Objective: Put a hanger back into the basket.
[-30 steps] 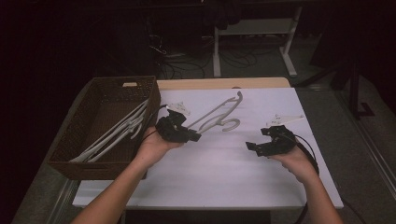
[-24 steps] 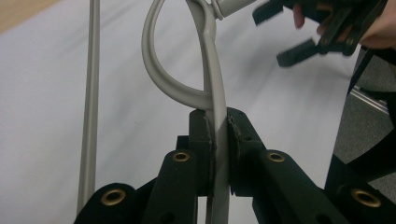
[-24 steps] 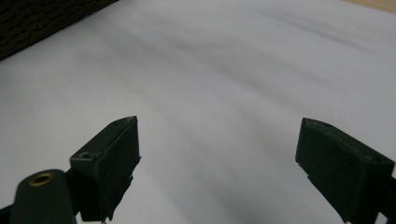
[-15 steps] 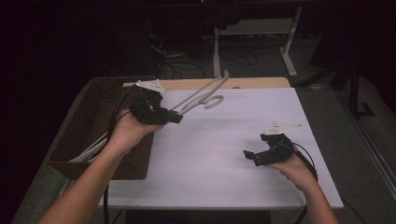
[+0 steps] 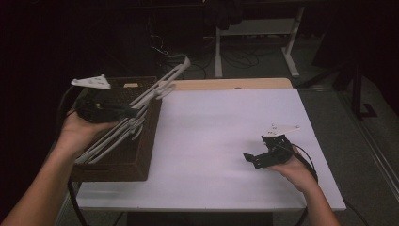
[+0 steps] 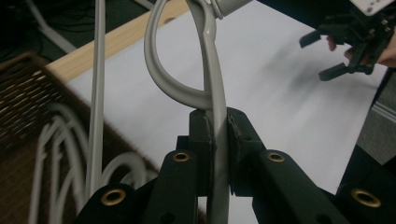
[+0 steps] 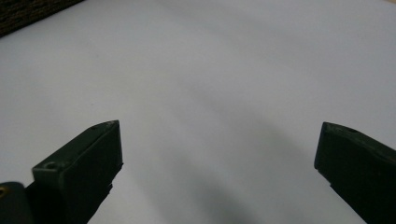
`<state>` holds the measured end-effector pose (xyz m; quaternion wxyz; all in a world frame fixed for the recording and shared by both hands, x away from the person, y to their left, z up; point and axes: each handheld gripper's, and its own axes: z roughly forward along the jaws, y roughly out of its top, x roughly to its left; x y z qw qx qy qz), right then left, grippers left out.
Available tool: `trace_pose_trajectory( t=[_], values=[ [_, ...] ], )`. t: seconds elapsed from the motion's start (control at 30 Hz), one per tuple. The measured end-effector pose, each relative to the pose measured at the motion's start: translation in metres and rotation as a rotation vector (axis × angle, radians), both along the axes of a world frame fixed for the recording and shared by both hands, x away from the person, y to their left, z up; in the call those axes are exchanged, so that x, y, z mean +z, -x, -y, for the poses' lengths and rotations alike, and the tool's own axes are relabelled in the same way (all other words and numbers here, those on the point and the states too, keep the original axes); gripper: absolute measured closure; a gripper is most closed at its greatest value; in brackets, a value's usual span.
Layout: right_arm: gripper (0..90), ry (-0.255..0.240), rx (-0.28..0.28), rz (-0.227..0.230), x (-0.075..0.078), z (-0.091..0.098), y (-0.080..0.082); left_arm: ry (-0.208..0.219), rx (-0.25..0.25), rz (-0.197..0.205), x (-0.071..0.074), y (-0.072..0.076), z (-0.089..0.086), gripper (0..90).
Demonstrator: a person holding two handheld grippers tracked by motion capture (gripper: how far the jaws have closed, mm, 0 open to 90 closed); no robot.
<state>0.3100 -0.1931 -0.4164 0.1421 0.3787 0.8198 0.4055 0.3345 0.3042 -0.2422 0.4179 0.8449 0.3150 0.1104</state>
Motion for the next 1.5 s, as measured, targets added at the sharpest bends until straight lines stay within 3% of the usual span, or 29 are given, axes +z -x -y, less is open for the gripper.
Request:
trace_pose_trajectory(
  t=[0.1, 0.13, 0.17, 0.23, 0.3, 0.4, 0.5, 0.6, 0.63, 0.73, 0.83, 1.0, 1.03, 1.13, 1.27, 1.5],
  values=[
    [0.7, 0.007, -0.009, 0.007, 0.001, 0.001, 0.000, 0.004, 0.028, 0.013, -0.002, 0.005, -0.026, 82.2],
    [0.7, 0.011, -0.012, 0.005, 0.000, 0.001, 0.000, 0.004, 0.028, 0.013, -0.002, 0.005, -0.026, 82.2],
    [0.7, 0.009, -0.015, 0.005, 0.000, 0.002, 0.000, 0.010, 0.049, 0.010, -0.005, 0.007, -0.043, 82.2],
    [0.7, 0.012, -0.017, 0.007, 0.000, 0.002, 0.000, 0.009, 0.059, 0.008, -0.008, 0.007, -0.050, 82.2],
    [0.7, 0.020, -0.019, 0.008, -0.001, 0.002, -0.001, 0.004, 0.086, -0.003, -0.019, 0.006, -0.069, 82.2],
    [0.7, 0.019, -0.023, 0.001, -0.003, 0.003, -0.002, -0.011, 0.091, -0.022, -0.033, 0.003, -0.083, 82.2],
    [0.7, 0.017, -0.023, 0.001, -0.003, 0.004, -0.004, -0.042, 0.107, -0.037, -0.048, 0.001, -0.091, 82.2],
    [0.7, 0.015, -0.027, 0.001, -0.003, 0.005, -0.004, -0.046, 0.112, -0.042, -0.052, 0.001, -0.094, 82.2],
    [0.7, 0.006, -0.034, 0.000, -0.004, 0.008, -0.006, -0.052, 0.124, -0.048, -0.062, -0.001, -0.098, 82.3],
    [0.7, 0.001, -0.037, -0.001, -0.004, 0.010, -0.007, -0.069, 0.142, -0.057, -0.070, -0.006, -0.101, 82.2],
    [0.7, 0.002, -0.041, -0.005, -0.004, 0.011, -0.007, -0.053, 0.137, -0.081, -0.081, -0.011, -0.103, 82.2],
    [0.7, 0.004, -0.038, -0.004, -0.004, 0.010, -0.006, -0.102, 0.114, -0.127, -0.099, -0.015, -0.099, 81.6],
    [0.7, 0.006, -0.037, -0.003, -0.004, 0.009, -0.006, -0.098, 0.125, -0.126, -0.102, -0.015, -0.100, 80.5],
    [0.8, 0.006, -0.034, -0.004, -0.004, 0.009, -0.006, -0.077, 0.180, -0.108, -0.102, -0.015, -0.106, 56.6],
    [0.8, 0.000, -0.034, -0.004, -0.003, 0.009, -0.006, -0.007, 0.206, -0.078, -0.096, -0.014, -0.113, 39.7],
    [0.8, -0.014, -0.022, 0.002, 0.001, 0.010, -0.005, 0.100, 0.154, -0.019, -0.077, -0.003, -0.095, 29.0]
  ],
)
